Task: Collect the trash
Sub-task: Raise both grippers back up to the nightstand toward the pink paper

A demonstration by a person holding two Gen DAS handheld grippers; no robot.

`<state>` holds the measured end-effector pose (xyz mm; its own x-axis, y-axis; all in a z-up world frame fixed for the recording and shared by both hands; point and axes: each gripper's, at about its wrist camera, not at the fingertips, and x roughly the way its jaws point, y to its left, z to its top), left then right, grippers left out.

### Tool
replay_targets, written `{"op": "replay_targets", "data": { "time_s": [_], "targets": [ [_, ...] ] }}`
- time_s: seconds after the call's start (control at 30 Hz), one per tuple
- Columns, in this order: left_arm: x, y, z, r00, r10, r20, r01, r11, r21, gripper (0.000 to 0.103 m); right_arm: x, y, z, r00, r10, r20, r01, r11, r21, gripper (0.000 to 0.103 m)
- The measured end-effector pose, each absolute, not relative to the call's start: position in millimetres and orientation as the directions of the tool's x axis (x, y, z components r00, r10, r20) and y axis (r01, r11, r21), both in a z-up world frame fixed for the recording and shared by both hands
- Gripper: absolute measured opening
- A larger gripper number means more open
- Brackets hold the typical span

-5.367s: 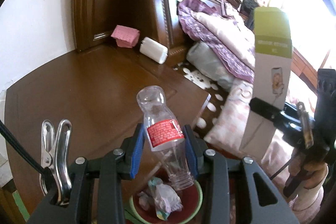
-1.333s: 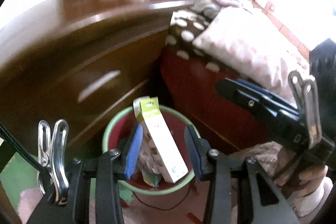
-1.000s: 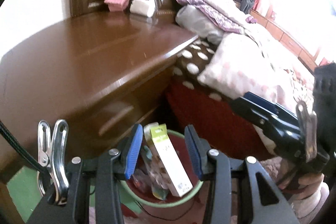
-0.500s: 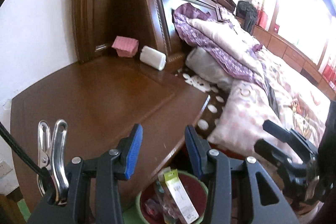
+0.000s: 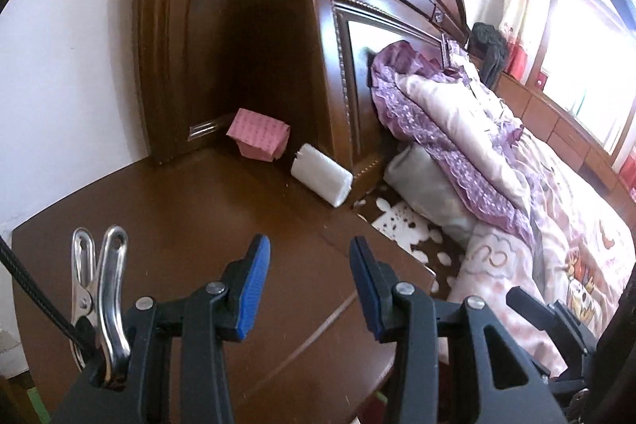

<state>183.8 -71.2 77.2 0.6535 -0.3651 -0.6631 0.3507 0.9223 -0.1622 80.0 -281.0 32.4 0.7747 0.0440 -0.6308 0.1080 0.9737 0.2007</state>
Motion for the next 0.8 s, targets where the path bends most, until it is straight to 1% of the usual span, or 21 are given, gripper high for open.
{"op": "replay_targets", "data": {
  "time_s": [0.33, 0.43, 0.57, 0.67, 0.77, 0.8],
  "targets": [
    [239, -70, 62, 0.667, -0.306, -0.680, 0.299, 0.945, -0.131, 0.043, 163, -305, -1, 0.741, 0.031, -0.671, 0.117, 0.978, 0.174, 0.064],
    [252, -71, 54, 0.663, -0.294, -0.689, 0.290, 0.949, -0.126, 0.043, 194, -311, -15, 0.713, 0.006, -0.702, 0.126, 0.983, 0.136, 0.064],
    [268, -71, 46, 0.658, -0.289, -0.696, 0.286, 0.950, -0.124, 0.043, 230, -320, -33, 0.666, -0.006, -0.746, 0.148, 0.981, 0.125, 0.063],
    [283, -74, 43, 0.660, -0.269, -0.702, 0.282, 0.954, -0.100, 0.043, 250, -322, -42, 0.641, -0.014, -0.767, 0.150, 0.983, 0.107, 0.063],
    [299, -74, 40, 0.657, -0.257, -0.709, 0.268, 0.958, -0.100, 0.043, 268, -323, -52, 0.608, -0.006, -0.794, 0.145, 0.984, 0.104, 0.061],
    [303, -73, 39, 0.654, -0.258, -0.711, 0.263, 0.959, -0.106, 0.043, 272, -323, -54, 0.602, -0.004, -0.798, 0.145, 0.984, 0.105, 0.057]
  ]
}}
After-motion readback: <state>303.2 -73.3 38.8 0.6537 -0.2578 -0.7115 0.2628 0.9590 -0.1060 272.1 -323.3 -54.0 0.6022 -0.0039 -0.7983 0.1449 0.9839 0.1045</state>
